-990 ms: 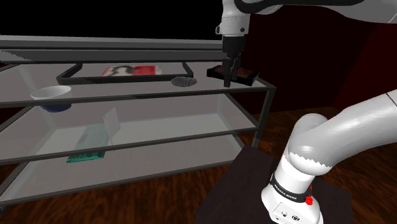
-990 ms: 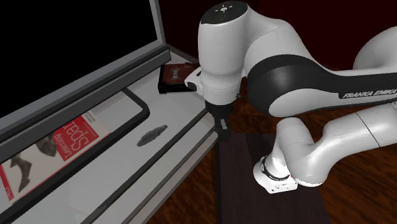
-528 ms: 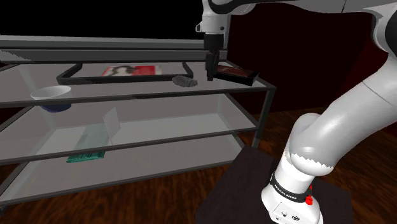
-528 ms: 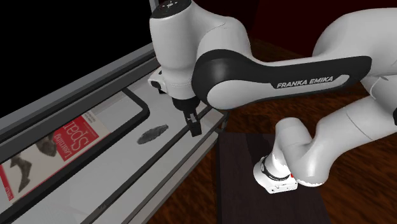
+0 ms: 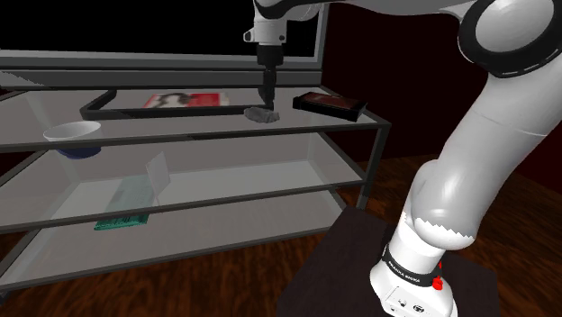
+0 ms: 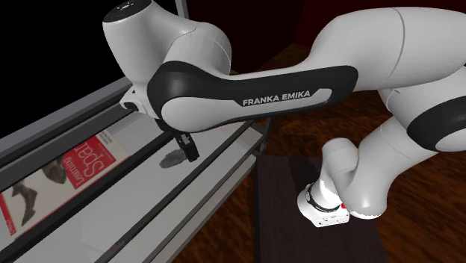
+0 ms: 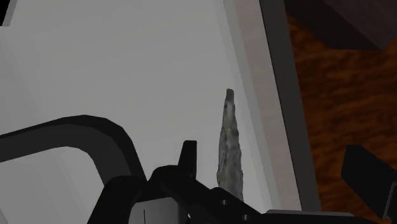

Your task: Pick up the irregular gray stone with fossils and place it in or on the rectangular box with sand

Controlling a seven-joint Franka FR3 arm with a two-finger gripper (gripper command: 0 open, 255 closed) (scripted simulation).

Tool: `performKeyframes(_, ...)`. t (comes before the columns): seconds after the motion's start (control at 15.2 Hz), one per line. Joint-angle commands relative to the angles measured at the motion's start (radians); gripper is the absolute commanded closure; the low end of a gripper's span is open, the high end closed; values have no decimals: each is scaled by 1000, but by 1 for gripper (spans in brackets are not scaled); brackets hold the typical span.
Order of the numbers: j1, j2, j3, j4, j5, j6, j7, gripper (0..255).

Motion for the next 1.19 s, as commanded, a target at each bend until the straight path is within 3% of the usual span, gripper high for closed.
performKeyframes(0.0, 8, 74, -2, 76, 13, 2, -58, 0)
performKeyframes(0.53, 8, 67, -1, -33, 12, 106, -61, 0)
performKeyframes(1.06, 8, 67, -1, -33, 12, 106, -61, 0)
performKeyframes(1.12, 8, 67, -1, -33, 12, 106, -61, 255)
